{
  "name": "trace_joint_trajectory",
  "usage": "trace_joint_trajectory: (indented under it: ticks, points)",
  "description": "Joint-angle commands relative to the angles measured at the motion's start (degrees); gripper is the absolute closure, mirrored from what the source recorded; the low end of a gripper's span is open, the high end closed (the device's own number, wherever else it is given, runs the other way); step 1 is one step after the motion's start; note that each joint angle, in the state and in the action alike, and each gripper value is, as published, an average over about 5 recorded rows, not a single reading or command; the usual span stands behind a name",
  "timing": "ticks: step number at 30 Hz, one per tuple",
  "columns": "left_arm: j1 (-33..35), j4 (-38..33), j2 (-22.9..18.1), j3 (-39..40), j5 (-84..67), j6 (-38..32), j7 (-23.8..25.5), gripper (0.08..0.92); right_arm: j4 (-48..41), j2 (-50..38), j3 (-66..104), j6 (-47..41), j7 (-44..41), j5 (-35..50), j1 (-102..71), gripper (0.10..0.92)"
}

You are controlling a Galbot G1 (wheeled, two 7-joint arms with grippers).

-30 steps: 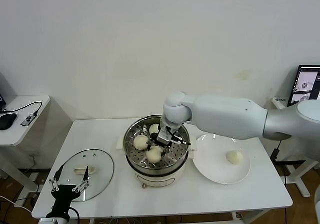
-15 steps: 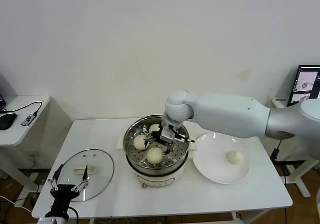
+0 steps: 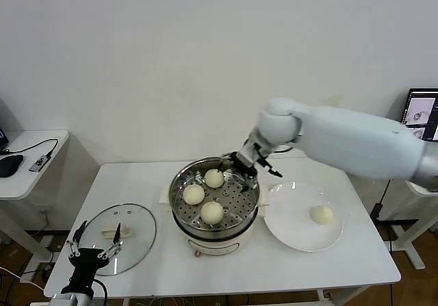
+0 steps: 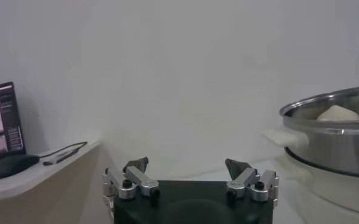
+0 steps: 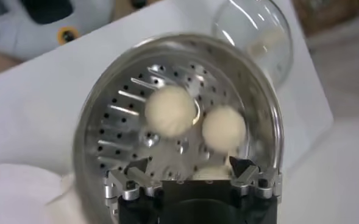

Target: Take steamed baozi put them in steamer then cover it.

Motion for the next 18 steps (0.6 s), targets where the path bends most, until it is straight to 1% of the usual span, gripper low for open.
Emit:
trace_joint_trajectory:
  ticks: [1, 5, 9, 13, 18]
  points:
    - [-0.5, 0.3, 1.1, 0.9, 0.0, 0.0, 0.0, 0.177, 5.4, -20.7, 5.8, -16.2, -0.8, 0.8, -5.8, 0.203]
    - [-0.7, 0.8, 1.6, 1.5, -0.1, 0.0, 0.1, 0.177, 2.9, -25.3, 14.2, -14.1, -0.9, -4.1, -16.7, 0.203]
    - [-0.8, 1.2, 2.0, 2.1, 0.0, 0.1, 0.2, 0.177, -0.5, -27.2, 24.0, -11.6, -1.5, -9.6, -28.8, 0.203]
    - [-0.9, 1.3, 2.1, 2.3, 0.0, 0.2, 0.2, 0.177, -5.0, -27.1, 30.7, -9.2, -2.1, -15.0, -37.8, 0.203]
    - [-0.8, 1.2, 2.1, 2.2, 0.1, 0.4, 0.3, 0.177, -10.6, -24.4, 34.3, -7.4, -1.7, -18.7, -42.2, 0.203]
